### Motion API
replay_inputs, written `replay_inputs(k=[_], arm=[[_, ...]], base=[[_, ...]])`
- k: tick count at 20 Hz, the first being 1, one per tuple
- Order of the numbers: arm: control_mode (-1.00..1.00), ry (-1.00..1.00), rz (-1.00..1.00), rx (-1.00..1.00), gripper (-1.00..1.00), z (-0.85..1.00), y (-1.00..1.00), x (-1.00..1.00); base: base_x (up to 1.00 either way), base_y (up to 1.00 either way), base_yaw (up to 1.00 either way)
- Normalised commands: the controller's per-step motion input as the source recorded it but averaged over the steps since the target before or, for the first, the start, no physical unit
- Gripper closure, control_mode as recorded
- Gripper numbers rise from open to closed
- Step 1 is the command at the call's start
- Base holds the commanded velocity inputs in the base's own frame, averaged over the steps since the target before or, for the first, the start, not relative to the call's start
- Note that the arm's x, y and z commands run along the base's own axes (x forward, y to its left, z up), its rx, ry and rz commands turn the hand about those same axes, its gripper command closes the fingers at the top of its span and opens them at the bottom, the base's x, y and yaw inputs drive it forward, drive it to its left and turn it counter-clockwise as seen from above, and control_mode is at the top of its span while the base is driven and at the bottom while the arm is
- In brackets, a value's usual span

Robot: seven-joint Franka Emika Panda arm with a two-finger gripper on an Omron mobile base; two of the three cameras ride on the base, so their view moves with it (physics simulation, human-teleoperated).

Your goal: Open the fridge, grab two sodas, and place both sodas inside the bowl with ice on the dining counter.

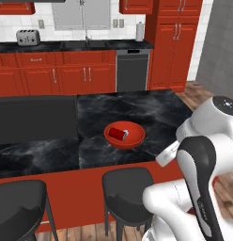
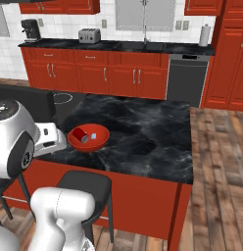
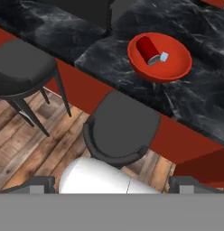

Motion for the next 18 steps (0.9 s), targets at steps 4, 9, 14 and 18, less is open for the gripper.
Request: replay_inputs(k=[4, 9, 14, 18], arm=[[-1.0, 0.0, -0.02, -0.04, -1.0, -0.14, 0.07, -0.14], [-1.0, -0.03, 0.0, -0.01, -1.0, -0.12, 0.0, -0.14], [1.0, 0.0, 0.0, 0.0, -1.0, 0.0, 0.0, 0.0], [1.0, 0.0, 0.0, 0.0, -1.0, 0.0, 0.0, 0.0]], base=[[0.0, 0.0, 0.0], [0.0, 0.0, 0.0], [-0.9, 0.21, -0.08], [-1.0, 0.77, -0.14]])
